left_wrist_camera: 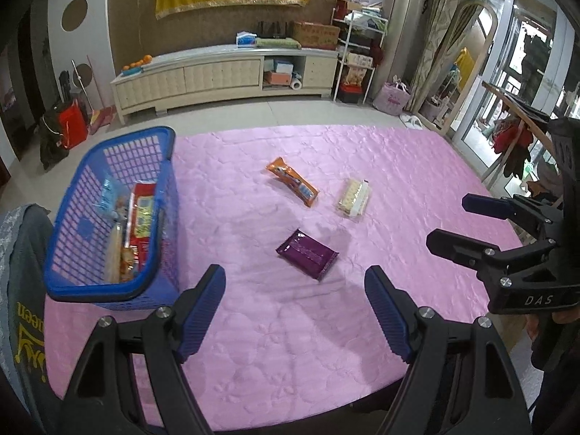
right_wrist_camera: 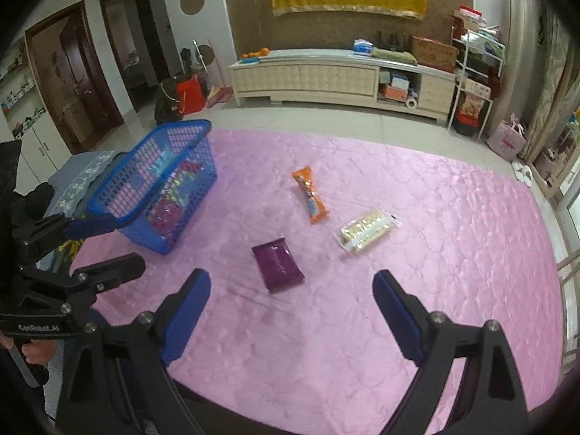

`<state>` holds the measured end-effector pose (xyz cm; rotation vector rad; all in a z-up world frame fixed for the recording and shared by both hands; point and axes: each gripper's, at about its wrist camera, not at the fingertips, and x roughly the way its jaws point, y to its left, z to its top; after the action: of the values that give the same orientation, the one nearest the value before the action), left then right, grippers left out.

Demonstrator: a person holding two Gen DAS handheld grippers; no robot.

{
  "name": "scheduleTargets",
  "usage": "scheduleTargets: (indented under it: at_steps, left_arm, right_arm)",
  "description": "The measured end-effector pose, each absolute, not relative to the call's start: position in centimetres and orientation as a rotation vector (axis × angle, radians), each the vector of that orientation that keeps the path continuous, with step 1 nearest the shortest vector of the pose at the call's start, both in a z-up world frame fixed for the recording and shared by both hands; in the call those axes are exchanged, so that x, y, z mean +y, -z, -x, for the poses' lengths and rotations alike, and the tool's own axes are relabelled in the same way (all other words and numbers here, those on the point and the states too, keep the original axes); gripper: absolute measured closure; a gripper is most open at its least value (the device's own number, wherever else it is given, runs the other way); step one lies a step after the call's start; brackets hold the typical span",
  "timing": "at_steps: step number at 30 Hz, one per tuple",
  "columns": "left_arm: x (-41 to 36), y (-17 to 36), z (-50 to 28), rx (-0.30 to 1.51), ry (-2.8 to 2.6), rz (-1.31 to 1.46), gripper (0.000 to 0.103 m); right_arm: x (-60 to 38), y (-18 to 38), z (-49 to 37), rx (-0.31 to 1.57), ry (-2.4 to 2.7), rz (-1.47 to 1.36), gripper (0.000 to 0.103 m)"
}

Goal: Organize snacks
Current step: 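Move both tools back over the remaining snacks on the table, then grasp the purple pouch with the left tool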

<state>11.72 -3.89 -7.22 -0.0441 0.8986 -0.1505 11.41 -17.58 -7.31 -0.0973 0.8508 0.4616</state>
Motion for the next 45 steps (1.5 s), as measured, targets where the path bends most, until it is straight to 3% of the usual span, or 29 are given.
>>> scheduleTargets:
  at_steps: [35, 45]
  left_arm:
    - [-7.2, 21.8, -25.9, 1.264, -0.078, 0.333, 0.025]
    - [-7.0, 23.3, -26.9, 1.261, -0.183, 0.371, 0.025]
  right_arm:
    - [-20.9, 18.2, -22.8, 1.099, -0.38, 0.053, 0.01]
    - [-22.3, 20.0, -22.5, 1.123, -0.392, 0.015, 0.01]
